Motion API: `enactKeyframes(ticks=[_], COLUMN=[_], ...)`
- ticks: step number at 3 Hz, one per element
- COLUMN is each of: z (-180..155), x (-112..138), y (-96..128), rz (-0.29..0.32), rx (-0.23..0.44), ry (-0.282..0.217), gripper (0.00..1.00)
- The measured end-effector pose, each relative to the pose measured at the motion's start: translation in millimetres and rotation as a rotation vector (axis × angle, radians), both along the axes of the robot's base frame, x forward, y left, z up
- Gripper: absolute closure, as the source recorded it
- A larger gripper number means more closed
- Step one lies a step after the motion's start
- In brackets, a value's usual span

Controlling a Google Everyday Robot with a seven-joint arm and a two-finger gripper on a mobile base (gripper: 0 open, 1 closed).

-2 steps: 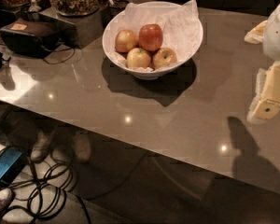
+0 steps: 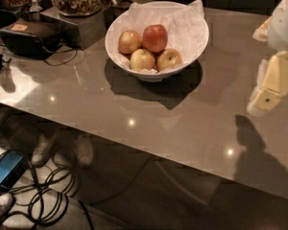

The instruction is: Pick apple from white bowl

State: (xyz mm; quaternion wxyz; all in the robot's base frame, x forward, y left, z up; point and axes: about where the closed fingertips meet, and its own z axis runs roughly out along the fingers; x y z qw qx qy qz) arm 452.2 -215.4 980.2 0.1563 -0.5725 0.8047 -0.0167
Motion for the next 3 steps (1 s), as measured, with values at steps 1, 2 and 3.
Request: enactKeyframes(ticks=[1, 2, 3], z=[11, 17, 13], x=[63, 73, 85], y=[24, 28, 38], rz=[-0.080, -0.078, -0.092], rx=[0.075, 0.089, 0.142], ry=[0.071, 0.032, 0.040], gripper=[0.00, 0.00, 0.00])
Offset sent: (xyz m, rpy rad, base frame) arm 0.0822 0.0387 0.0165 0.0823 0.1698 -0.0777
